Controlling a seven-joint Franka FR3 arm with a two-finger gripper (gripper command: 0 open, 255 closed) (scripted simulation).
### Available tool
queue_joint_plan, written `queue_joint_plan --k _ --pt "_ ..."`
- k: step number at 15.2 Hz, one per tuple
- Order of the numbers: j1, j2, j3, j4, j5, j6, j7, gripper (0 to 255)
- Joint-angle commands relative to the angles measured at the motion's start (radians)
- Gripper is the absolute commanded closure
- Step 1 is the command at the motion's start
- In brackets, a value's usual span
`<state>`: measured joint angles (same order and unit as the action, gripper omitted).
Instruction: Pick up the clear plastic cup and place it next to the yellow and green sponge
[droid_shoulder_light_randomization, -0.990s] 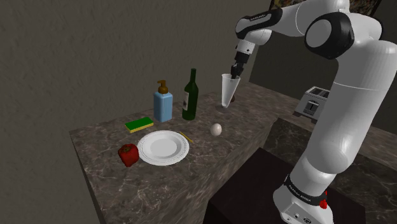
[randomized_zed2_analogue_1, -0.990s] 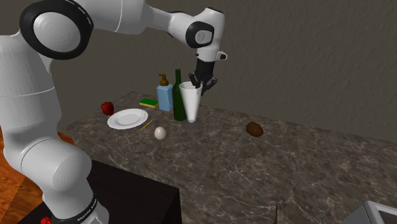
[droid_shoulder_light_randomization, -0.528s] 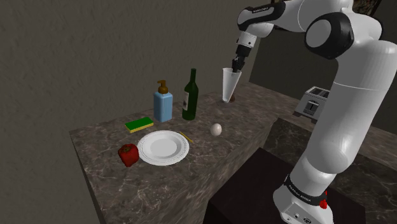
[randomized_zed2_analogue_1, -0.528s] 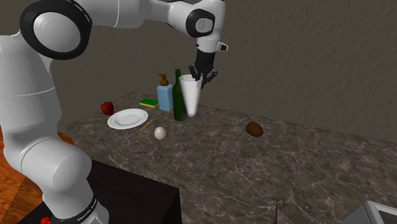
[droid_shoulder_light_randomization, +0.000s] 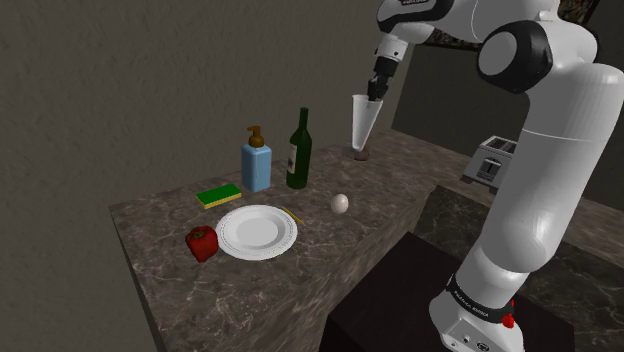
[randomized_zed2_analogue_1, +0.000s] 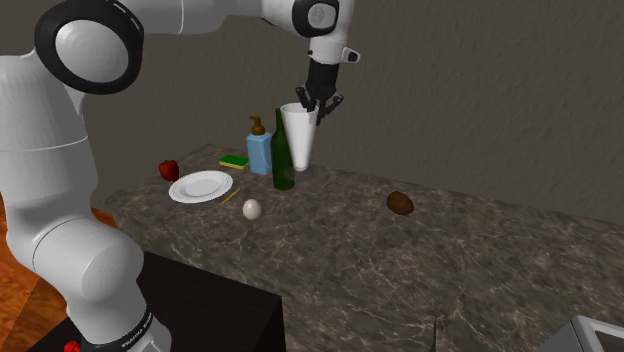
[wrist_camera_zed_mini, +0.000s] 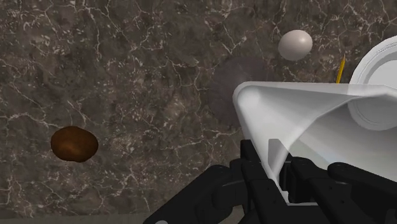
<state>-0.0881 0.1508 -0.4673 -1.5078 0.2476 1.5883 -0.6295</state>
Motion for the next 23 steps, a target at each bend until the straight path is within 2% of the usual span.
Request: queue_joint_plan --k 1,12,20,21,23 --pt "-0.002 0.002 -0.001 0.028 0.001 -0.026 0.004 255" --pt "-0.033 0.063 -0.008 0.256 0.032 -0.199 0.017 255" --pt "-0.084 0.15 -0.013 0.492 0.084 -0.356 0.027 255" --pt "-0.086 0.153 -0.013 0.498 0.086 -0.36 0.028 255" --pt "-0.025 0.092 0.001 0.393 0.052 -0.3 0.071 255"
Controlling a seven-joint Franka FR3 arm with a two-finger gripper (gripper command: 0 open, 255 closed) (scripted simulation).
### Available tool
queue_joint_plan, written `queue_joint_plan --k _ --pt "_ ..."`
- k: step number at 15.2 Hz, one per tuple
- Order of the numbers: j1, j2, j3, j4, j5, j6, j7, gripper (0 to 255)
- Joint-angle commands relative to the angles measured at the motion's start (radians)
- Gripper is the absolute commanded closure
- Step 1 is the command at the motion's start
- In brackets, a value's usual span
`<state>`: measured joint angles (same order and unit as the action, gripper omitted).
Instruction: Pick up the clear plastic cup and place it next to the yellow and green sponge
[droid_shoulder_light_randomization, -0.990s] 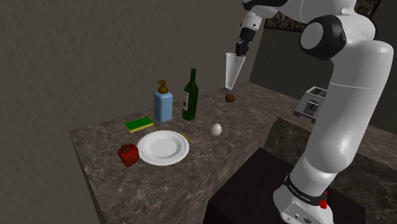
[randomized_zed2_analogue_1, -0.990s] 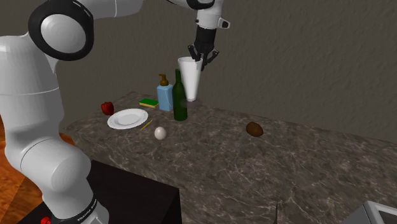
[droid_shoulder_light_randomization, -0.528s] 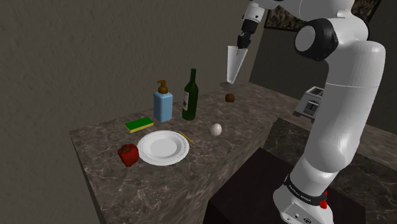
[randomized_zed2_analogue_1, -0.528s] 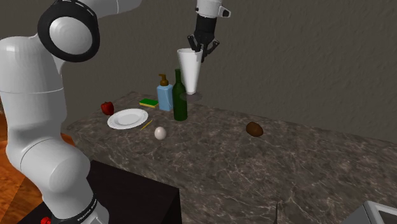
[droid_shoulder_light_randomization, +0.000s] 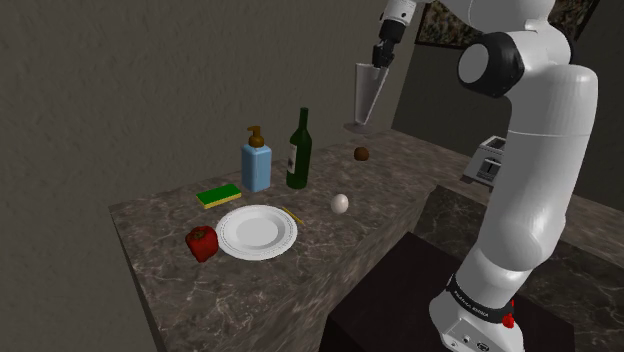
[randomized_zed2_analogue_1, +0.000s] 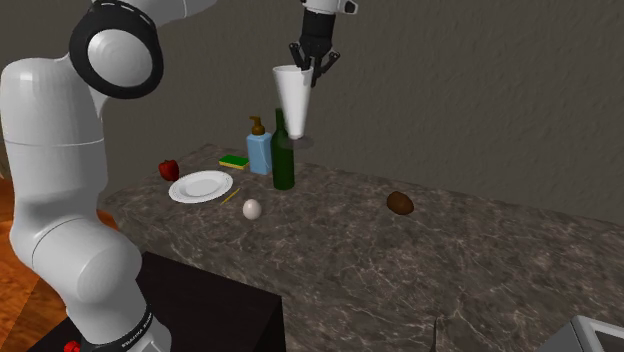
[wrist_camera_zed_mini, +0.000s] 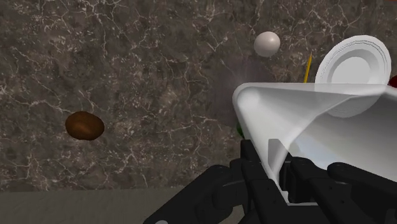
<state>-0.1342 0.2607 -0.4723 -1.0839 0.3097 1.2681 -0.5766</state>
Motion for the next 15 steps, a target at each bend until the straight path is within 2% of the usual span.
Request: queue_joint_plan --k 1,7,15 --pt "0.048 -0.043 0.014 -0.076 -0.024 0.047 0.041 255" --pt "0.171 -0.15 0.075 -0.276 -0.078 0.18 0.178 255" --pt "0.284 -0.203 0.164 -0.424 -0.106 0.316 0.352 255"
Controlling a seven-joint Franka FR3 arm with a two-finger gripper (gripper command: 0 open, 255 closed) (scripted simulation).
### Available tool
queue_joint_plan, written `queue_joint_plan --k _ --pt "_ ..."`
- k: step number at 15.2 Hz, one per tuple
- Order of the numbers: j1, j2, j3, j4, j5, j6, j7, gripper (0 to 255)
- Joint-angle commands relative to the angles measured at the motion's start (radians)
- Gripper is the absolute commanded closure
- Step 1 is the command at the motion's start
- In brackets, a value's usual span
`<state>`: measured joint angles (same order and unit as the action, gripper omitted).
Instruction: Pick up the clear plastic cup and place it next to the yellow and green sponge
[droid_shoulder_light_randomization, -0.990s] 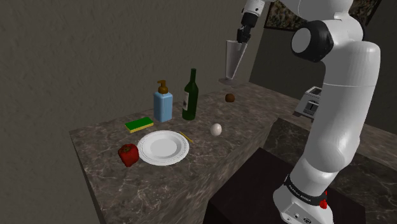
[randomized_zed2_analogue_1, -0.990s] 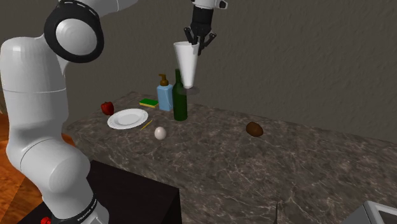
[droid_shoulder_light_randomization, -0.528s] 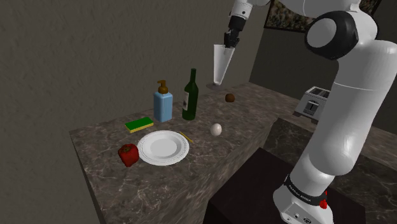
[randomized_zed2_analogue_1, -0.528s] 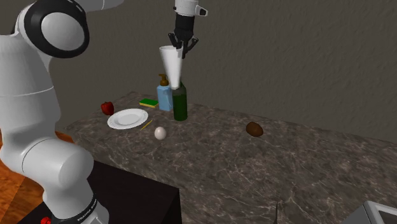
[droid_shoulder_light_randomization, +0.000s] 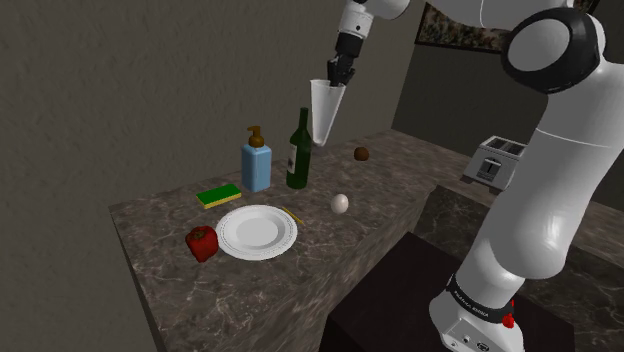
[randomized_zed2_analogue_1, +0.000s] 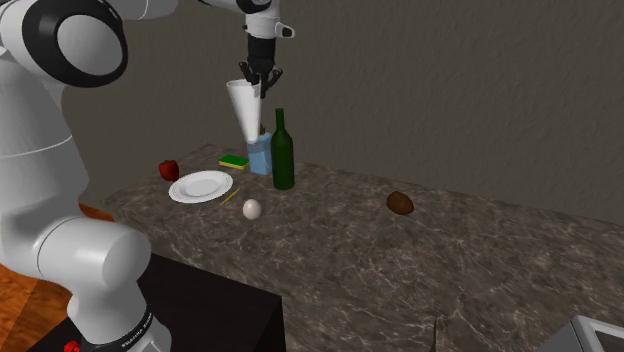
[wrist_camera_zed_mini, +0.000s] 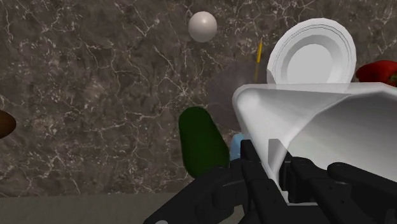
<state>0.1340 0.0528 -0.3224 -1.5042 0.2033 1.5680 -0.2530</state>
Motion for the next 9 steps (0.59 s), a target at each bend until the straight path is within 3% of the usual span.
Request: queue_joint_plan --k 1,9 --pt "0.028 0.005 0.025 -0.015 0.0 0.031 0.049 255" --pt "0.122 0.04 0.105 -0.055 -0.003 0.136 0.207 255"
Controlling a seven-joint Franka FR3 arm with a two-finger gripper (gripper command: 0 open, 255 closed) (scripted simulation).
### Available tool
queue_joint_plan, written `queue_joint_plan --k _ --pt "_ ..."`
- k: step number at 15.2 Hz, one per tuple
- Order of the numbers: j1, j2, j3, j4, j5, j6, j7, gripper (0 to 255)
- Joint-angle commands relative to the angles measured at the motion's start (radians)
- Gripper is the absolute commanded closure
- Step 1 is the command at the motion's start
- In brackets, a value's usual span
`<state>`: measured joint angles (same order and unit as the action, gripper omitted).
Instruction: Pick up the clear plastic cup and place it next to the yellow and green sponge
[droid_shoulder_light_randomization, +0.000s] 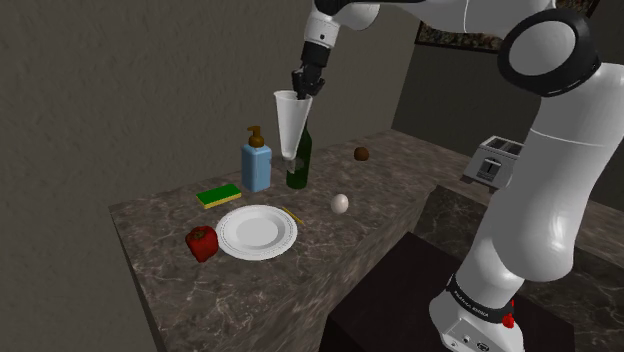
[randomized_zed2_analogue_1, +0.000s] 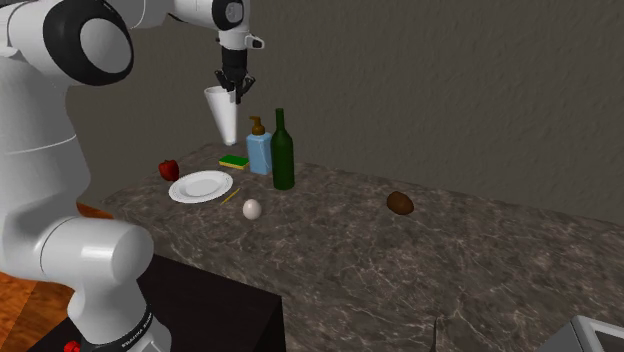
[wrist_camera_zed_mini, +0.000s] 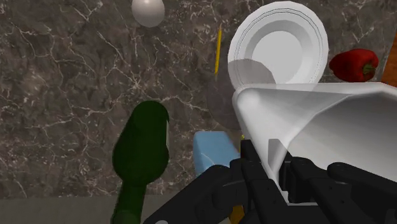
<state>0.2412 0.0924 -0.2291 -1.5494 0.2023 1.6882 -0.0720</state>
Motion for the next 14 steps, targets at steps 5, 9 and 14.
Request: queue_joint_plan --k 5,9,14 --pt "0.07 0.056 0.056 0.011 -0.002 0.068 0.118 255" --pt "0.114 0.117 0.088 0.053 -0.003 0.101 0.189 255" --pt "0.167 0.216 0.121 0.141 -0.007 0.126 0.275 255"
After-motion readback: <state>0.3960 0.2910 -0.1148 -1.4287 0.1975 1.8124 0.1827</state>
